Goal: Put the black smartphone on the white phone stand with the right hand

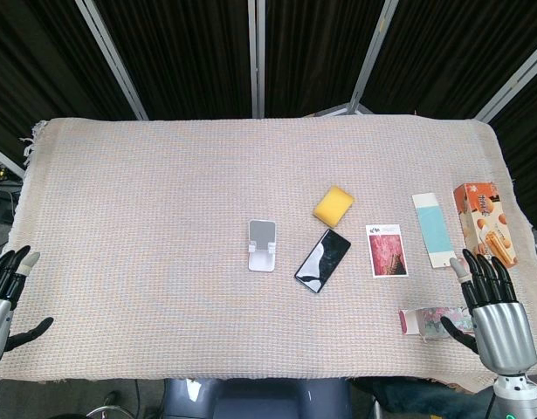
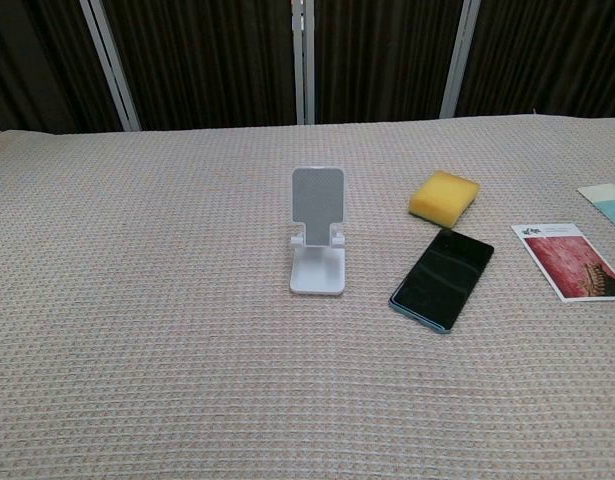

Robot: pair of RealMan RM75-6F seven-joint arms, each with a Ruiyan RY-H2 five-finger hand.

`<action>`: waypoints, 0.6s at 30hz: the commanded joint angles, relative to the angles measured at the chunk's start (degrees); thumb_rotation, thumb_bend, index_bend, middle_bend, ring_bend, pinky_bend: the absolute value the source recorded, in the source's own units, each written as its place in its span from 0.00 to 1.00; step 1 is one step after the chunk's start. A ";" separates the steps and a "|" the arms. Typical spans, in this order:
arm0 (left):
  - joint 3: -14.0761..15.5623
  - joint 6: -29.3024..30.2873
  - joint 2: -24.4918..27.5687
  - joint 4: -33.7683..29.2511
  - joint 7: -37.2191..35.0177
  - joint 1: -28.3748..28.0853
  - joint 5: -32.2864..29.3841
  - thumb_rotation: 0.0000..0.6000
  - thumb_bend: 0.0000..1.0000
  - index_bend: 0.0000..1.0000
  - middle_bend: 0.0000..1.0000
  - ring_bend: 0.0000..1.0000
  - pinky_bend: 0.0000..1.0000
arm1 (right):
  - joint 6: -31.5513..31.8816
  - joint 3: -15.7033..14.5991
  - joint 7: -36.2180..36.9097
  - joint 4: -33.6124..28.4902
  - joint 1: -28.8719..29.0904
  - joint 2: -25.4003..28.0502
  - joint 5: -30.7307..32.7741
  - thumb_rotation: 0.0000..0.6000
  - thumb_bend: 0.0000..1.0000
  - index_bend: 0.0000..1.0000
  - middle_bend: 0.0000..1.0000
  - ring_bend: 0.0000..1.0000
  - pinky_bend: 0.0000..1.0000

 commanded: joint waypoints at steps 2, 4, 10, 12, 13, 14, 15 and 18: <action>0.02 -0.09 -0.01 -0.01 0.05 0.00 -0.07 1.00 0.00 0.00 0.00 0.00 0.00 | -0.10 0.04 0.07 -0.06 0.05 0.03 0.08 1.00 0.00 0.00 0.00 0.00 0.00; -0.02 -0.14 -0.03 0.06 0.13 0.00 -0.19 1.00 0.00 0.00 0.00 0.00 0.00 | -0.28 0.03 -0.08 0.03 0.10 -0.02 0.13 1.00 0.00 0.00 0.00 0.00 0.00; -0.20 -0.60 -0.16 0.03 0.31 -0.17 -0.74 1.00 0.00 0.00 0.00 0.00 0.00 | -2.82 -0.66 -1.07 0.52 1.03 -0.45 -0.09 1.00 0.00 0.00 0.00 0.00 0.00; -0.35 -0.67 -0.23 -0.11 0.36 -0.28 -0.87 1.00 0.00 0.00 0.00 0.00 0.00 | -5.57 -0.84 -1.02 0.91 2.52 -0.39 -0.26 1.00 0.00 0.00 0.00 0.00 0.00; -0.50 -0.74 -0.29 -0.09 0.48 -0.36 -1.02 1.00 0.00 0.00 0.00 0.00 0.00 | -7.42 -0.82 -0.96 1.32 3.60 -0.31 -0.29 1.00 0.00 0.00 0.00 0.00 0.00; -0.63 -0.95 -0.36 -0.07 0.67 -0.47 -1.29 1.00 0.00 0.00 0.00 0.00 0.00 | -9.71 -0.81 -0.82 1.90 5.00 -0.15 -0.47 1.00 0.00 0.00 0.00 0.00 0.00; -0.74 -1.28 -0.46 -0.07 0.82 -0.62 -1.61 1.00 0.00 0.00 0.00 0.00 0.00 | -12.12 -0.79 -0.53 2.55 6.57 0.04 -0.77 1.00 0.00 0.00 0.00 0.00 0.00; -1.11 -2.51 -0.76 -0.02 1.32 -1.13 -2.85 1.00 0.00 0.00 0.00 0.00 0.00 | -20.57 -0.50 1.53 5.32 12.74 0.30 -2.38 1.00 0.00 0.00 0.00 0.00 0.00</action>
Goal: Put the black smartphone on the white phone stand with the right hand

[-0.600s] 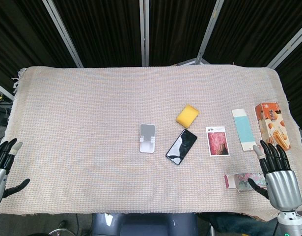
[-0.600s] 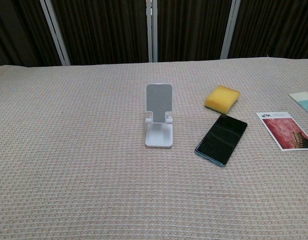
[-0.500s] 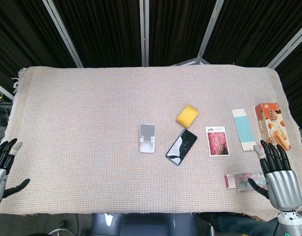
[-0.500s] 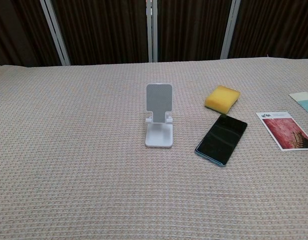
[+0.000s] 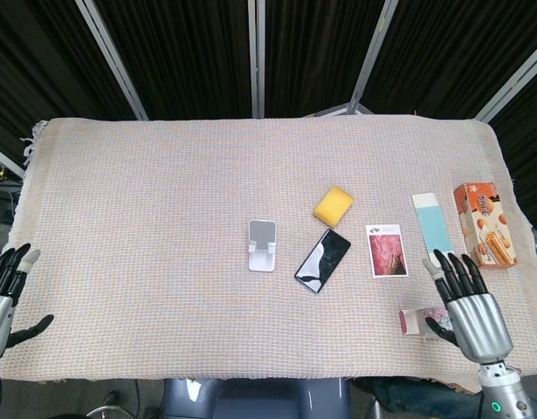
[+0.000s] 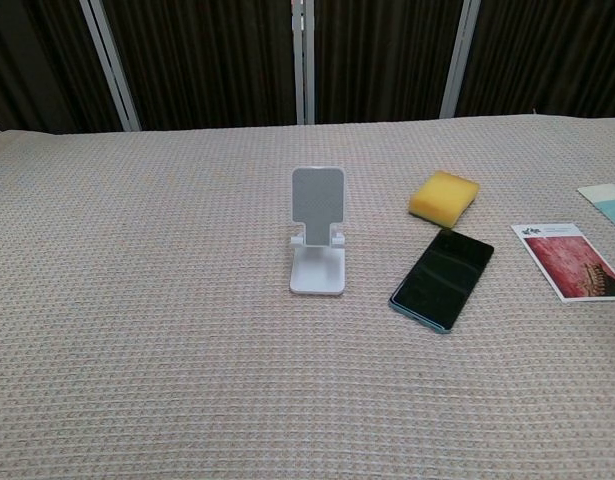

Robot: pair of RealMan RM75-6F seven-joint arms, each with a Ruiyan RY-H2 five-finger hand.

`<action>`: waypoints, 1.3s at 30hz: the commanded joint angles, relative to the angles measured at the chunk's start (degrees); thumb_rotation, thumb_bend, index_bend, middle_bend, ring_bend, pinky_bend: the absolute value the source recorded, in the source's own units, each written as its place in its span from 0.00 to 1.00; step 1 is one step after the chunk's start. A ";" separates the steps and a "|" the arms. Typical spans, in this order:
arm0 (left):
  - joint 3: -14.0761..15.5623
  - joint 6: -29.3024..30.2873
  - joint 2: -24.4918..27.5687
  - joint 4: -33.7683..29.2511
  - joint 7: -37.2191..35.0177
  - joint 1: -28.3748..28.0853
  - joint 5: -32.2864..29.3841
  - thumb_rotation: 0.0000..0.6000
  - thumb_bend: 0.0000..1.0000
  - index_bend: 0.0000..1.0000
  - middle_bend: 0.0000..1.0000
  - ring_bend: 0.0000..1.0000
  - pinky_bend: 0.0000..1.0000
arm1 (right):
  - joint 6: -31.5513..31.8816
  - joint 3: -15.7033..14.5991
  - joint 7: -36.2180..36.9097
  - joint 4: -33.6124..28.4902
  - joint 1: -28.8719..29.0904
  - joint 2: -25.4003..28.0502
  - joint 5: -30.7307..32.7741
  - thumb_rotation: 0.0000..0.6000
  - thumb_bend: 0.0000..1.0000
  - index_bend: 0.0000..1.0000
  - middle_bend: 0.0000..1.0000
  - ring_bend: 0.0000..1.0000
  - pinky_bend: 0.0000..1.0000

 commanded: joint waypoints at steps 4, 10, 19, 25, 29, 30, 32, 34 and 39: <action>-1.04 -1.97 -0.96 0.11 1.78 -0.93 -2.74 1.00 0.00 0.00 0.00 0.00 0.00 | -20.82 0.30 5.50 8.51 16.46 -0.90 -4.72 1.00 0.00 0.00 0.00 0.00 0.00; -1.86 -3.02 -2.14 0.37 4.38 -1.40 -4.99 1.00 0.00 0.00 0.00 0.00 0.00 | -29.98 -0.72 10.69 15.38 26.21 -5.11 -8.91 1.00 0.00 0.00 0.00 0.00 0.00; -3.39 -6.08 -4.11 1.93 7.48 -2.70 -10.12 1.00 0.00 0.00 0.00 0.00 0.00 | -34.93 -1.48 17.22 26.29 35.72 -12.88 -11.50 1.00 0.00 0.07 0.06 0.00 0.03; -4.06 -7.55 -4.85 2.75 8.26 -3.46 -12.37 1.00 0.00 0.00 0.00 0.00 0.00 | -35.14 -2.78 18.78 33.26 39.13 -17.33 -12.75 1.00 0.00 0.09 0.09 0.01 0.07; -4.38 -7.72 -4.87 2.98 8.09 -3.64 -13.10 1.00 0.00 0.00 0.00 0.00 0.00 | -35.20 -4.19 19.15 37.13 41.00 -19.91 -13.60 1.00 0.00 0.10 0.10 0.02 0.08; -4.41 -7.75 -4.86 3.01 8.05 -3.68 -13.19 1.00 0.00 0.00 0.00 0.00 0.00 | -35.29 -4.49 19.01 37.90 41.34 -20.36 -13.73 1.00 0.00 0.10 0.10 0.02 0.08; -4.43 -7.77 -4.80 3.07 7.91 -3.72 -13.41 1.00 0.00 0.00 0.00 0.00 0.00 | -34.99 -5.37 19.23 39.70 41.85 -21.36 -13.56 1.00 0.00 0.11 0.11 0.02 0.08; -4.44 -7.76 -4.76 3.10 7.84 -3.72 -13.54 1.00 0.00 0.00 0.00 0.00 0.00 | -34.81 -5.99 19.26 40.69 42.04 -21.70 -13.56 1.00 0.00 0.11 0.11 0.02 0.09; -4.48 -7.70 -4.72 3.20 7.72 -3.79 -13.86 1.00 0.00 0.00 0.00 0.00 0.00 | -32.92 -7.78 19.26 44.40 42.33 -23.06 -13.63 1.00 0.00 0.12 0.12 0.03 0.11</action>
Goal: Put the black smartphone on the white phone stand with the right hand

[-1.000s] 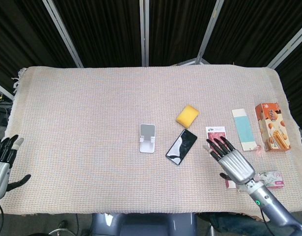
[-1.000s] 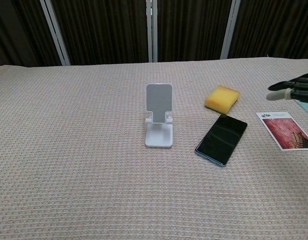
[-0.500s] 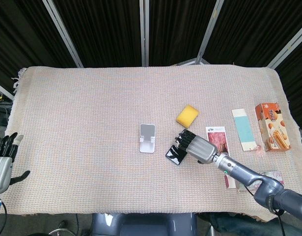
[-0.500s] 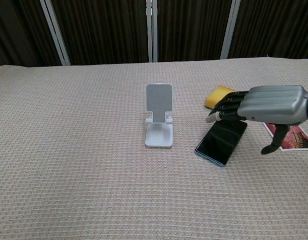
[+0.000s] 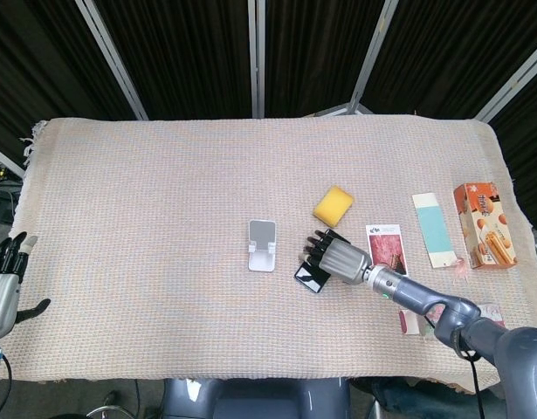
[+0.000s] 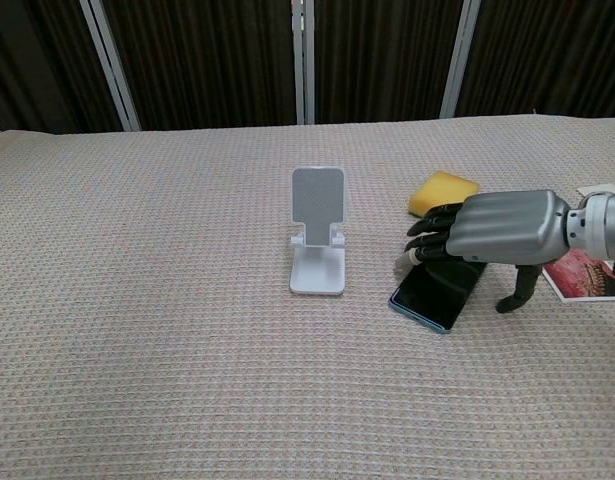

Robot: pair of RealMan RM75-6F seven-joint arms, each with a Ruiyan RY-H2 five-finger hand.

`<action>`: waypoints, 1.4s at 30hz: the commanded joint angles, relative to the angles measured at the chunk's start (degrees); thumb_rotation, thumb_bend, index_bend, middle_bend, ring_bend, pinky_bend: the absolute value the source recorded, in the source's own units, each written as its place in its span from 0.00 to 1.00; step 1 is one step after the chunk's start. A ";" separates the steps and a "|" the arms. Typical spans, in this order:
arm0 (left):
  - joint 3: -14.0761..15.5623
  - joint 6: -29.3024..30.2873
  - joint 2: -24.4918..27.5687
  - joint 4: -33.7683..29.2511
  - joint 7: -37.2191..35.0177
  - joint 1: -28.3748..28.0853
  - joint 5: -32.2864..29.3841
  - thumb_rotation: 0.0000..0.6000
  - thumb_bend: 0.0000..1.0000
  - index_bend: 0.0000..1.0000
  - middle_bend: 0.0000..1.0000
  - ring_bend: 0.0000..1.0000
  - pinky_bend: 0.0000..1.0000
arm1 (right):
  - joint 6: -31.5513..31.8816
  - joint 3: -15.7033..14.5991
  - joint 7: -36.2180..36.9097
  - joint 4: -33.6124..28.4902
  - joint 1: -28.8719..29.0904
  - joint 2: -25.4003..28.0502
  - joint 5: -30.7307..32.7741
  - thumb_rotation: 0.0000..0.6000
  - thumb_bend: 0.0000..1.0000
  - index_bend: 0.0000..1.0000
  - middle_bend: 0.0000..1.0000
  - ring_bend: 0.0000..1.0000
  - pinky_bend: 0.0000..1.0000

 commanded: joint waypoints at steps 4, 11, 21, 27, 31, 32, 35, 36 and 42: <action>0.10 0.16 -0.12 -0.04 0.29 -0.07 -0.04 1.00 0.00 0.00 0.00 0.00 0.00 | 2.70 -1.77 0.60 3.87 0.56 -1.97 0.21 1.00 0.00 0.12 0.12 0.04 0.11; 0.19 0.29 -0.36 0.00 0.74 -0.18 -0.22 1.00 0.00 0.00 0.00 0.00 0.00 | 4.95 -3.59 1.05 7.20 0.90 -3.46 0.59 1.00 0.01 0.23 0.24 0.14 0.17; 0.36 0.54 -0.48 -0.17 1.10 -0.26 -0.19 1.00 0.00 0.00 0.00 0.00 0.00 | 12.58 -6.01 2.67 13.77 0.14 -5.97 -0.49 1.00 0.22 0.46 0.50 0.38 0.26; 0.53 0.70 -0.26 -0.47 0.82 -0.20 -0.04 1.00 0.00 0.00 0.00 0.00 0.00 | 16.95 -6.54 1.60 16.48 -0.53 -5.99 -0.40 1.00 0.21 0.46 0.51 0.39 0.27; 0.75 0.99 0.04 -0.78 0.34 -0.10 0.54 1.00 0.00 0.00 0.00 0.00 0.00 | 20.03 -6.43 -1.53 16.30 -0.97 -4.82 -0.44 1.00 0.21 0.46 0.51 0.39 0.28; 0.87 1.11 0.21 -0.94 0.09 -0.04 0.84 1.00 0.00 0.00 0.00 0.00 0.00 | 20.89 -6.34 -2.47 15.77 -1.11 -4.29 -0.38 1.00 0.21 0.46 0.51 0.39 0.28; 1.09 1.44 0.72 -1.34 -0.60 0.09 1.54 1.00 0.00 0.00 0.00 0.00 0.00 | 23.18 -5.94 -6.14 13.66 -1.18 -2.45 -0.45 1.00 0.21 0.46 0.51 0.39 0.28; 1.19 1.59 0.94 -1.44 -0.97 0.17 1.82 1.00 0.00 0.00 0.00 0.00 0.00 | 24.20 -5.63 -8.57 12.17 -1.09 -1.34 -0.56 1.00 0.21 0.47 0.51 0.39 0.29; 1.41 1.82 1.68 -1.71 -2.42 0.33 2.42 1.00 0.00 0.00 0.00 0.00 0.00 | 28.08 -2.53 -23.28 2.72 0.95 4.58 -1.66 1.00 0.22 0.48 0.51 0.39 0.29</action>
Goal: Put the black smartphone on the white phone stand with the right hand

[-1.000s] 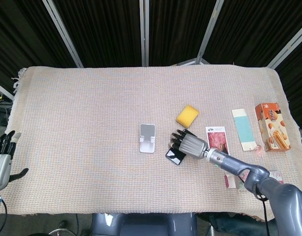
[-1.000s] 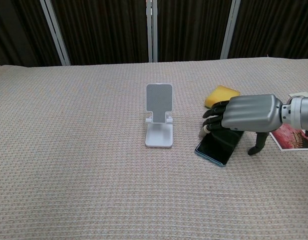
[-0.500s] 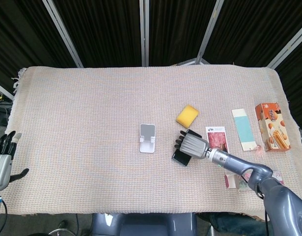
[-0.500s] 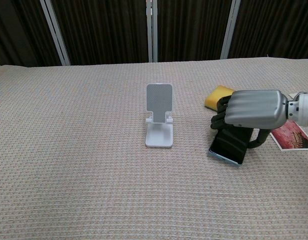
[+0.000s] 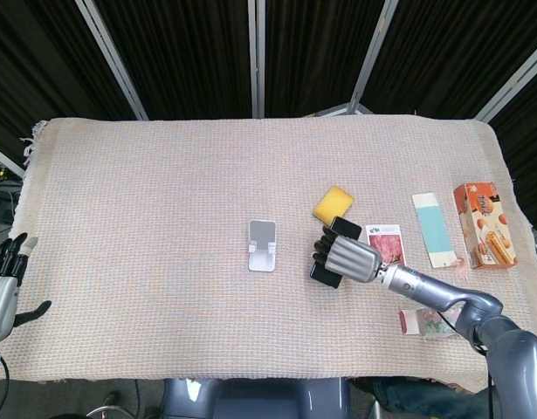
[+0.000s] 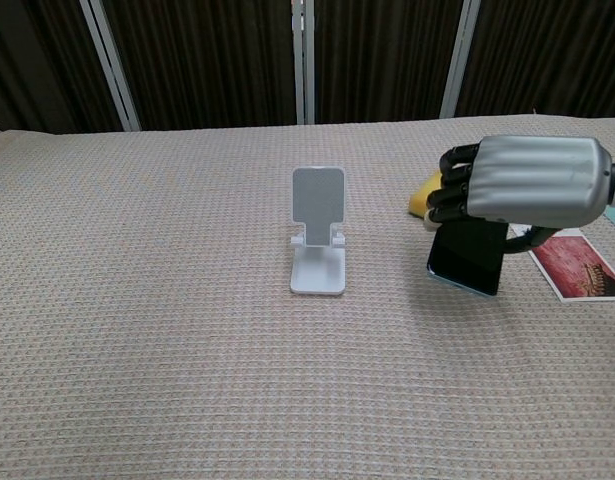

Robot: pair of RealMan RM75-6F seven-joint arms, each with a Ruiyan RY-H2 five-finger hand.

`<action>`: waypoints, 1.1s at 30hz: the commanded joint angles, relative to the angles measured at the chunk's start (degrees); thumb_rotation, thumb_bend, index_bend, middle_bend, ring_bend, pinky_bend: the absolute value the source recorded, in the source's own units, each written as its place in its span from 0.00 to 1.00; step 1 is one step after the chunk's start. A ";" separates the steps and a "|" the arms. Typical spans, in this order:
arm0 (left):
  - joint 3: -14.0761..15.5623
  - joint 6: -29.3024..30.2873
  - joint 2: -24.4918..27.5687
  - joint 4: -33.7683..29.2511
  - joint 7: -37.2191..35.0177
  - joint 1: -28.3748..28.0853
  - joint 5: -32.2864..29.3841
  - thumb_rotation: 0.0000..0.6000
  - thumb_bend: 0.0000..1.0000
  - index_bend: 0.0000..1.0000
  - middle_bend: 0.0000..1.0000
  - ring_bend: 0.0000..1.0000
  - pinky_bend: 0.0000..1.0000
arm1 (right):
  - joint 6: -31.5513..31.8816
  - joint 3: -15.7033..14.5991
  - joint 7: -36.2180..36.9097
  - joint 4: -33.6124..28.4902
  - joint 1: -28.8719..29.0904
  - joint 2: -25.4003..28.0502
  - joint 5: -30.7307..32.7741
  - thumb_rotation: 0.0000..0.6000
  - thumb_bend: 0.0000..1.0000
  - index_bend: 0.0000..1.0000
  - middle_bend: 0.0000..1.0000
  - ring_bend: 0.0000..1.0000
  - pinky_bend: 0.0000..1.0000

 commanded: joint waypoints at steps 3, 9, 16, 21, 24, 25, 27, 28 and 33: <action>0.09 -0.01 0.51 -0.23 -1.00 0.03 0.28 1.00 0.00 0.00 0.00 0.00 0.00 | 2.94 4.99 -18.34 -13.23 3.64 7.53 -1.61 1.00 0.22 0.47 0.51 0.39 0.29; -0.19 -0.90 0.94 -0.01 -2.06 -0.25 -0.75 1.00 0.00 0.00 0.00 0.00 0.00 | -2.90 11.57 -37.78 -25.61 8.32 11.10 -1.88 1.00 0.22 0.48 0.50 0.39 0.29; -0.84 -1.89 1.41 0.71 -3.61 -0.50 -2.68 1.00 0.00 0.00 0.00 0.00 0.00 | -14.93 16.20 -51.46 -29.49 13.70 8.76 -0.75 1.00 0.22 0.49 0.49 0.39 0.29; -1.30 -2.32 1.86 0.95 -4.76 -0.57 -3.82 1.00 0.00 0.00 0.00 0.00 0.00 | -19.78 17.52 -55.80 -29.40 15.80 6.27 0.15 1.00 0.22 0.49 0.48 0.39 0.29; -1.45 -2.44 2.06 1.03 -5.26 -0.59 -4.18 1.00 0.00 0.00 0.00 0.00 0.00 | -21.88 17.65 -58.03 -29.14 16.61 5.13 0.19 1.00 0.22 0.49 0.48 0.39 0.28; -1.47 -2.49 2.11 1.05 -5.33 -0.60 -4.25 1.00 0.00 0.00 0.00 0.00 0.00 | -22.47 17.73 -58.88 -28.99 16.68 4.81 0.34 1.00 0.22 0.49 0.48 0.39 0.28; -1.48 -2.69 2.19 1.09 -5.53 -0.63 -4.44 1.00 0.00 0.00 0.00 0.00 0.00 | -24.19 17.64 -61.00 -28.39 16.88 3.96 0.57 1.00 0.22 0.49 0.48 0.38 0.28; -1.47 -2.84 2.24 1.10 -5.64 -0.66 -4.53 1.00 0.00 0.00 0.00 0.00 0.00 | -25.03 17.60 -61.88 -28.09 16.90 3.51 0.81 1.00 0.22 0.49 0.48 0.38 0.28; -1.56 -3.38 2.45 1.28 -5.98 -0.82 -5.13 1.00 0.00 0.00 0.00 0.00 0.00 | -27.67 17.01 -66.12 -26.78 15.98 0.83 2.22 1.00 0.23 0.50 0.48 0.38 0.28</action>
